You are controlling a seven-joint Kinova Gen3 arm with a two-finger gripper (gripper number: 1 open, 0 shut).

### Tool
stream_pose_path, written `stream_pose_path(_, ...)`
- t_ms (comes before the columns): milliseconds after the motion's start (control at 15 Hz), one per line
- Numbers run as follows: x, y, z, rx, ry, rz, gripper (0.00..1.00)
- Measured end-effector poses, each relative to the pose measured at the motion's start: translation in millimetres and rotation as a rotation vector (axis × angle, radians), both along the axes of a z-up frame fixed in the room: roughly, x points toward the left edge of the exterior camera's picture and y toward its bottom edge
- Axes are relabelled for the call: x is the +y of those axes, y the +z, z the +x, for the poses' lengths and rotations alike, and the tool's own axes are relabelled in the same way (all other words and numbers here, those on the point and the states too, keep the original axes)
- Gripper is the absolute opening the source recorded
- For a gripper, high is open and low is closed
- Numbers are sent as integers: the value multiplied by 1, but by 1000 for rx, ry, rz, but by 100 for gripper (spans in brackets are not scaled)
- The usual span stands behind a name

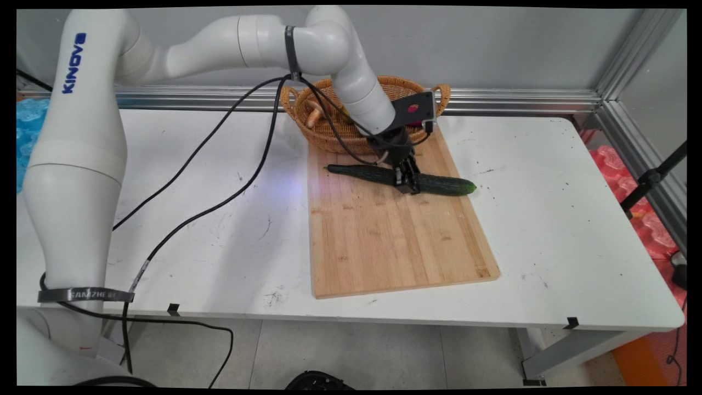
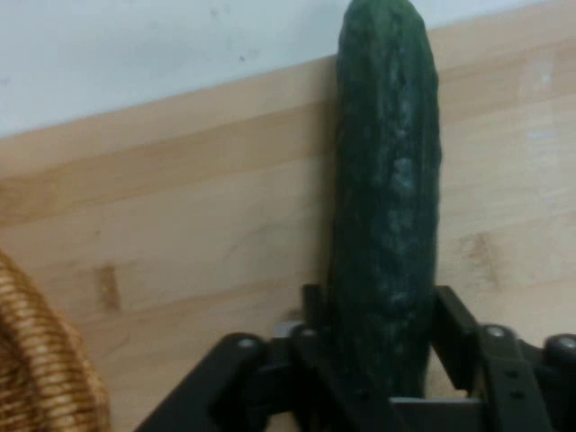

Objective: Pick up the cucumber from the cutting board, then place the picked object in the vegetable basket

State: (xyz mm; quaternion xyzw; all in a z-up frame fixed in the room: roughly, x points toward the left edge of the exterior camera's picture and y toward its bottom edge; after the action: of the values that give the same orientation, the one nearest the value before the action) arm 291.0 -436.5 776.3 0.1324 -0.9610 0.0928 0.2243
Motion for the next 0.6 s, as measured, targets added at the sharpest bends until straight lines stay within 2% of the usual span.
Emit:
stream_pose_path(333, 5, -2, -1, 4, -10, 12, 0)
stream_pose_path(600, 1, 20, -4, 28, -13, 0, 0)
